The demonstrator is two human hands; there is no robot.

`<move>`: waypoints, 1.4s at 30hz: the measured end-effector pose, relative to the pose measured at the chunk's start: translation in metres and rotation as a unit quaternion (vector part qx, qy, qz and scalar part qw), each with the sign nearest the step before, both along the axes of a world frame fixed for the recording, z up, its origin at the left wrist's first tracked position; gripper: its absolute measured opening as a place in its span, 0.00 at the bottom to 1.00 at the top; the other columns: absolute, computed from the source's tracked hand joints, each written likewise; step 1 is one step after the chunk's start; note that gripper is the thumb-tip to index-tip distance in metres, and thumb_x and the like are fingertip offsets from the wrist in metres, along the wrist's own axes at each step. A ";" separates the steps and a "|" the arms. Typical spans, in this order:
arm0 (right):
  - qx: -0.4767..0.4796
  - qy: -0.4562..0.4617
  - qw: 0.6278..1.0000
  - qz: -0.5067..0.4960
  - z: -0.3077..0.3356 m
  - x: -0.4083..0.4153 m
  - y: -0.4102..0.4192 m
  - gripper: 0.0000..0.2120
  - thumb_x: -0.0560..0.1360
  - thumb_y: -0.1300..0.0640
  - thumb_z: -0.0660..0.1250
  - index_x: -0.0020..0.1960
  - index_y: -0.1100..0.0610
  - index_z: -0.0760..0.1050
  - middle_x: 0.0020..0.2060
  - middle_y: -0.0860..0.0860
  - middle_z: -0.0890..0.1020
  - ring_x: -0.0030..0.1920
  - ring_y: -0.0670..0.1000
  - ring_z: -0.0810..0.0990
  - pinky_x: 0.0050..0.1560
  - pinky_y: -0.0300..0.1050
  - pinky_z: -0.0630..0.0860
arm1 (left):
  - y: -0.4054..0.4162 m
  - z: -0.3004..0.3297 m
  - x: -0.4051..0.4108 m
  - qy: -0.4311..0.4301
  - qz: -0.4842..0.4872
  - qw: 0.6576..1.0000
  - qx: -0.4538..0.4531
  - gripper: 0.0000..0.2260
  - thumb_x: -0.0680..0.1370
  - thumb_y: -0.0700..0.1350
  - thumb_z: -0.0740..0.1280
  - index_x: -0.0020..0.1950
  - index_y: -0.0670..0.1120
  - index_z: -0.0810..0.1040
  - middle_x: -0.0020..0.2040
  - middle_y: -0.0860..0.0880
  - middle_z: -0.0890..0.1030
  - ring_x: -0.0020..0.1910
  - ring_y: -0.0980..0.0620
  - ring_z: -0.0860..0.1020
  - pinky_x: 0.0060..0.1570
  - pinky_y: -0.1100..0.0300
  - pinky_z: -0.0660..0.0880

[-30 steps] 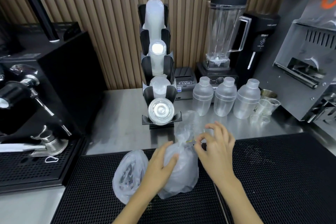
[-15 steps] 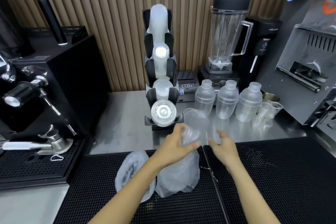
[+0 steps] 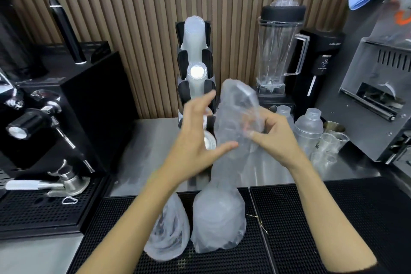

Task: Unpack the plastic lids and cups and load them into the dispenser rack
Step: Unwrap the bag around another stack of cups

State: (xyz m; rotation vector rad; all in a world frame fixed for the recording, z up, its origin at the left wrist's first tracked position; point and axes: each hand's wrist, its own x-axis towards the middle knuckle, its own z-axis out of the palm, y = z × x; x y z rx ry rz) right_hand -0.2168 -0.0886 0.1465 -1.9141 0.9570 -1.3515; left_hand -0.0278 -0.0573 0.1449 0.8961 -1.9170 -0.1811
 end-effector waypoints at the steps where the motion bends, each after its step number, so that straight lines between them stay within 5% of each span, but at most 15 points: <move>1: -0.058 0.034 0.998 -0.015 0.004 0.005 0.006 0.10 0.64 0.60 0.67 0.38 0.68 0.77 0.42 0.60 0.80 0.47 0.49 0.76 0.52 0.43 0.73 | -0.006 0.013 0.005 -0.059 0.035 0.995 -0.073 0.31 0.70 0.53 0.74 0.69 0.52 0.64 0.68 0.51 0.63 0.66 0.52 0.66 0.66 0.58 0.67; 5: -0.269 0.120 0.954 -0.063 0.018 0.022 0.030 0.10 0.66 0.60 0.59 0.30 0.63 0.74 0.35 0.49 0.80 0.46 0.50 0.74 0.56 0.44 0.65 | -0.025 0.046 0.021 -0.278 0.069 0.928 -0.240 0.11 0.77 0.51 0.65 0.43 0.45 0.81 0.64 0.46 0.76 0.65 0.41 0.67 0.57 0.41 0.69; 7: -0.258 0.083 0.962 -0.021 0.014 0.028 0.038 0.11 0.66 0.61 0.57 0.26 0.63 0.70 0.30 0.46 0.78 0.42 0.49 0.76 0.50 0.41 0.68 | -0.021 0.051 0.021 -0.226 0.011 0.953 -0.199 0.13 0.80 0.50 0.61 0.46 0.45 0.81 0.59 0.48 0.79 0.63 0.44 0.68 0.57 0.41 0.68; 10: -0.034 0.042 0.995 0.082 -0.004 0.038 0.048 0.13 0.68 0.53 0.56 0.29 0.59 0.71 0.21 0.45 0.72 0.28 0.43 0.72 0.32 0.36 0.67 | -0.016 0.049 0.020 -0.102 -0.060 0.989 -0.087 0.10 0.78 0.44 0.60 0.47 0.47 0.82 0.51 0.54 0.80 0.59 0.51 0.72 0.60 0.44 0.69; 14: 0.025 0.300 0.946 0.123 -0.028 0.046 0.045 0.08 0.71 0.43 0.67 0.37 0.44 0.73 0.31 0.42 0.75 0.35 0.37 0.74 0.35 0.29 0.66 | -0.001 0.032 0.012 0.056 -0.143 0.979 0.138 0.15 0.75 0.49 0.60 0.29 0.49 0.73 0.30 0.48 0.76 0.34 0.55 0.73 0.37 0.61 0.71; 17: 0.040 0.427 0.897 0.108 -0.045 0.037 0.027 0.10 0.73 0.53 0.67 0.50 0.59 0.76 0.48 0.53 0.80 0.50 0.51 0.77 0.46 0.39 0.70 | 0.003 0.007 0.008 0.057 -0.140 0.958 0.242 0.18 0.74 0.55 0.60 0.27 0.47 0.70 0.24 0.54 0.66 0.25 0.59 0.64 0.26 0.68 0.62; 22: 0.056 0.512 0.853 0.085 -0.065 0.029 0.023 0.03 0.67 0.62 0.64 0.36 0.60 0.71 0.32 0.55 0.76 0.39 0.57 0.75 0.38 0.46 0.73 | -0.002 -0.036 0.023 -0.402 -0.082 0.902 0.131 0.15 0.71 0.65 0.63 0.50 0.57 0.74 0.40 0.55 0.80 0.35 0.57 0.73 0.36 0.63 0.68; 24: 0.035 0.502 0.860 0.087 -0.071 0.026 0.029 0.05 0.66 0.62 0.63 0.32 0.58 0.69 0.29 0.54 0.75 0.39 0.58 0.75 0.56 0.49 0.69 | -0.002 -0.047 0.025 -0.477 -0.063 0.866 0.133 0.24 0.70 0.66 0.64 0.62 0.58 0.69 0.54 0.57 0.79 0.47 0.55 0.75 0.42 0.59 0.69; 25: 0.016 0.496 0.864 0.083 -0.075 0.025 0.029 0.05 0.68 0.58 0.65 0.35 0.56 0.71 0.32 0.52 0.76 0.44 0.56 0.76 0.69 0.53 0.54 | -0.002 -0.052 0.026 -0.497 -0.068 0.853 0.143 0.25 0.72 0.64 0.65 0.65 0.55 0.69 0.58 0.57 0.77 0.51 0.55 0.73 0.44 0.59 0.67; 26: 0.001 0.495 0.865 0.079 -0.076 0.025 0.032 0.06 0.70 0.52 0.67 0.40 0.55 0.73 0.36 0.50 0.78 0.50 0.53 0.76 0.71 0.57 0.39 | -0.002 -0.056 0.025 -0.504 -0.084 0.847 0.147 0.21 0.74 0.60 0.66 0.62 0.51 0.73 0.57 0.55 0.76 0.52 0.53 0.71 0.45 0.60 0.64; 28: 0.005 0.500 0.863 0.071 -0.080 0.024 0.036 0.15 0.69 0.45 0.68 0.51 0.50 0.74 0.47 0.49 0.80 0.59 0.49 0.72 0.69 0.59 0.30 | -0.003 -0.065 0.027 -0.481 -0.122 0.863 0.095 0.08 0.76 0.51 0.66 0.47 0.48 0.78 0.50 0.52 0.75 0.47 0.50 0.68 0.50 0.59 0.65; 31: -0.024 0.480 0.873 0.079 -0.086 0.024 0.036 0.04 0.69 0.51 0.68 0.40 0.50 0.74 0.41 0.50 0.81 0.51 0.47 0.73 0.70 0.59 0.47 | -0.003 -0.075 0.031 -0.423 -0.151 0.892 0.053 0.07 0.77 0.46 0.64 0.39 0.48 0.75 0.46 0.55 0.74 0.49 0.52 0.66 0.56 0.61 0.62; 33: -0.029 0.455 0.887 0.071 -0.092 0.021 0.033 0.07 0.69 0.58 0.65 0.33 0.57 0.73 0.35 0.51 0.80 0.41 0.49 0.74 0.56 0.50 0.65 | 0.001 -0.076 0.027 -0.377 -0.192 0.905 0.055 0.08 0.77 0.44 0.63 0.38 0.46 0.73 0.40 0.53 0.75 0.48 0.53 0.69 0.59 0.61 0.62; 37: -0.036 0.419 0.904 0.078 -0.095 0.017 0.040 0.09 0.68 0.62 0.61 0.32 0.51 0.69 0.32 0.44 0.74 0.38 0.44 0.71 0.53 0.43 0.60 | 0.009 -0.079 0.024 -0.361 -0.196 0.909 0.070 0.13 0.77 0.49 0.61 0.34 0.48 0.65 0.26 0.51 0.67 0.28 0.50 0.63 0.47 0.65 0.60; 42: -0.024 0.380 0.920 0.090 -0.100 0.006 0.052 0.19 0.74 0.40 0.57 0.32 0.53 0.70 0.31 0.48 0.75 0.39 0.46 0.74 0.63 0.34 0.57 | 0.009 -0.083 0.030 -0.390 -0.081 0.913 0.093 0.21 0.81 0.58 0.47 0.42 0.47 0.72 0.32 0.50 0.73 0.32 0.51 0.65 0.47 0.60 0.67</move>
